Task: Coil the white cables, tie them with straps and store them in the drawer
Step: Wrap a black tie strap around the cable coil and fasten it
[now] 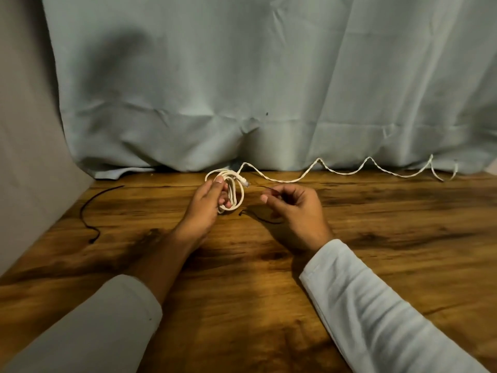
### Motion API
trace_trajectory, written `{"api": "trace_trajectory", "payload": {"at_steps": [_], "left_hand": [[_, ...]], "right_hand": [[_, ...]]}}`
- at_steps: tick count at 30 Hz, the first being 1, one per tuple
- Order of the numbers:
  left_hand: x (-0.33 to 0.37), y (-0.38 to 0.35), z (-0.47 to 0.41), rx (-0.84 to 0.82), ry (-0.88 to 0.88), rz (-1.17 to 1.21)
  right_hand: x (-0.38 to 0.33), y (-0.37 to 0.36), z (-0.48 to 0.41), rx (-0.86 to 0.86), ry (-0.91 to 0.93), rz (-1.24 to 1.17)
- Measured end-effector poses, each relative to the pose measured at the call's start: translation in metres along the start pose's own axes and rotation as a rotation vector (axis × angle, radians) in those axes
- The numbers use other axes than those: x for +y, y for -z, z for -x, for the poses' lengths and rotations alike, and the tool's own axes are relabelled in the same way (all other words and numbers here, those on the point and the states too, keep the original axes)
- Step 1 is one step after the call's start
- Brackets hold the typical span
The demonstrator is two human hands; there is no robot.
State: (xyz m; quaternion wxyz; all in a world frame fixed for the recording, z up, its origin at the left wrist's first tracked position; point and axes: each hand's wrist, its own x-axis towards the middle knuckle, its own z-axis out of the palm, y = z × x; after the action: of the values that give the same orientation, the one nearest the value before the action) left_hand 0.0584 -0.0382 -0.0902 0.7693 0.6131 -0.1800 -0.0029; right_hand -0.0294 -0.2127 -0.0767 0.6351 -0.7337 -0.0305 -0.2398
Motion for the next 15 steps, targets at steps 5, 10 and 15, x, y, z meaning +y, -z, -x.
{"api": "trace_trajectory", "payload": {"at_steps": [5,10,15], "left_hand": [[-0.0009,-0.0007,-0.0007,-0.018,0.006,-0.007],[-0.0002,-0.0035,0.0013,-0.029,-0.023,-0.013],[-0.0017,-0.0034,0.0012,-0.04,-0.024,-0.045]], "right_hand": [[0.0084,0.0057,-0.0041,0.109,0.174,0.411],[0.0097,0.0011,-0.0015,-0.028,0.163,0.559],[0.0068,0.0019,-0.0022,0.066,0.081,0.322]]}}
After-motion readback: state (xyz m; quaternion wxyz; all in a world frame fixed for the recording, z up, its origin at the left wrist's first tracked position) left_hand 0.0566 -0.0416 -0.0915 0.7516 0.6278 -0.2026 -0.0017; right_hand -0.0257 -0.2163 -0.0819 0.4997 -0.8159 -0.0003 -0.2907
